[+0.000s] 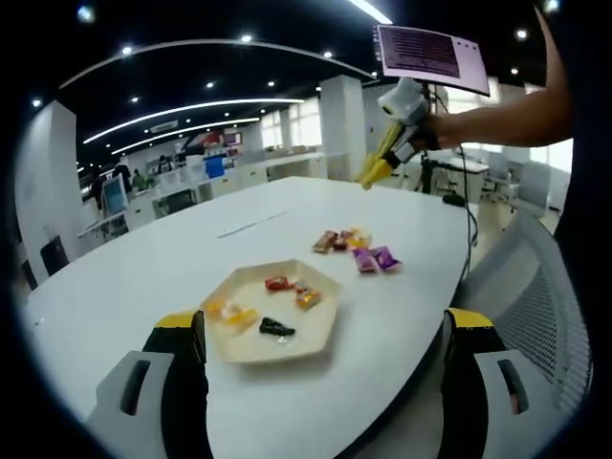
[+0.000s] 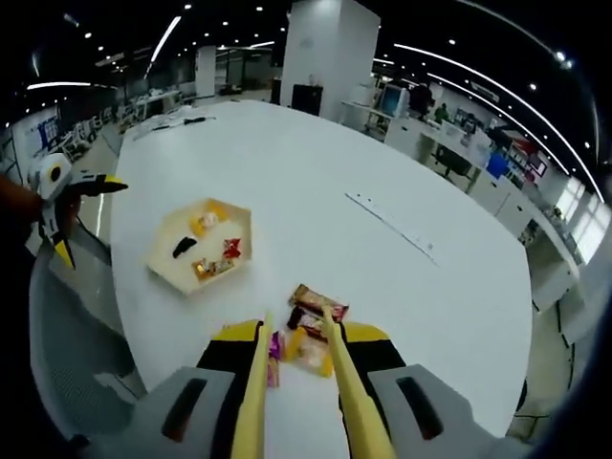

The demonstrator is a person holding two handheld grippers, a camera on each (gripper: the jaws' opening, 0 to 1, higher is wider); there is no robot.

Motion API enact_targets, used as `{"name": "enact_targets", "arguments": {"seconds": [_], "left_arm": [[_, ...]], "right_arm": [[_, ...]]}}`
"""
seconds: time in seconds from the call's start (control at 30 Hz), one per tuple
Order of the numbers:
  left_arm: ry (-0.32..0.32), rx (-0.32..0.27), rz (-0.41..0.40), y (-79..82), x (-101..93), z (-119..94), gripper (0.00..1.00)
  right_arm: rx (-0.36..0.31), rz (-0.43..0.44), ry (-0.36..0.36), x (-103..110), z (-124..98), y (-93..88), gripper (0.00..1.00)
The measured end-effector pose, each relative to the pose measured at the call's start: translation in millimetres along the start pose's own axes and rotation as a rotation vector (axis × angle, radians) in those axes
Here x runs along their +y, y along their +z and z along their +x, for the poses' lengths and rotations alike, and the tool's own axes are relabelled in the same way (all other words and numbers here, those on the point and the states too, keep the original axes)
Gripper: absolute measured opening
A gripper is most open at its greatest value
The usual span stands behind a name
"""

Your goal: Place the target food into the container with the food tongs after gripping and lifting it, then release it inside without dropping or visibly crushing the food.

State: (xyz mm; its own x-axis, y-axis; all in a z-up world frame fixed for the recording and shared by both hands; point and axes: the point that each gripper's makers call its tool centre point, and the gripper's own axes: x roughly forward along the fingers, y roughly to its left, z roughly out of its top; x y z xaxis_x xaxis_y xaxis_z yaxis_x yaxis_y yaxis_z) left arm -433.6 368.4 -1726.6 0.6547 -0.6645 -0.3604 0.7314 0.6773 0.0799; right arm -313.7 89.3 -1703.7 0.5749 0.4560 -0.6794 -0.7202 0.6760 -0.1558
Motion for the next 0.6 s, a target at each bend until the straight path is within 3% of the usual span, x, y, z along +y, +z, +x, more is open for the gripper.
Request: {"name": "enact_targets", "arguments": {"seconds": [0.27,0.6], "left_arm": [[-0.008,0.008,-0.002,-1.7,-1.4,1,0.99],[0.001,0.015,-0.008,-3.1,0.1,1,0.99]], "right_arm": [[-0.026,0.034,-0.019,3,4,-11.7,0.29],[-0.026,0.056,-0.06,-9,18,-29.0,0.29]]}}
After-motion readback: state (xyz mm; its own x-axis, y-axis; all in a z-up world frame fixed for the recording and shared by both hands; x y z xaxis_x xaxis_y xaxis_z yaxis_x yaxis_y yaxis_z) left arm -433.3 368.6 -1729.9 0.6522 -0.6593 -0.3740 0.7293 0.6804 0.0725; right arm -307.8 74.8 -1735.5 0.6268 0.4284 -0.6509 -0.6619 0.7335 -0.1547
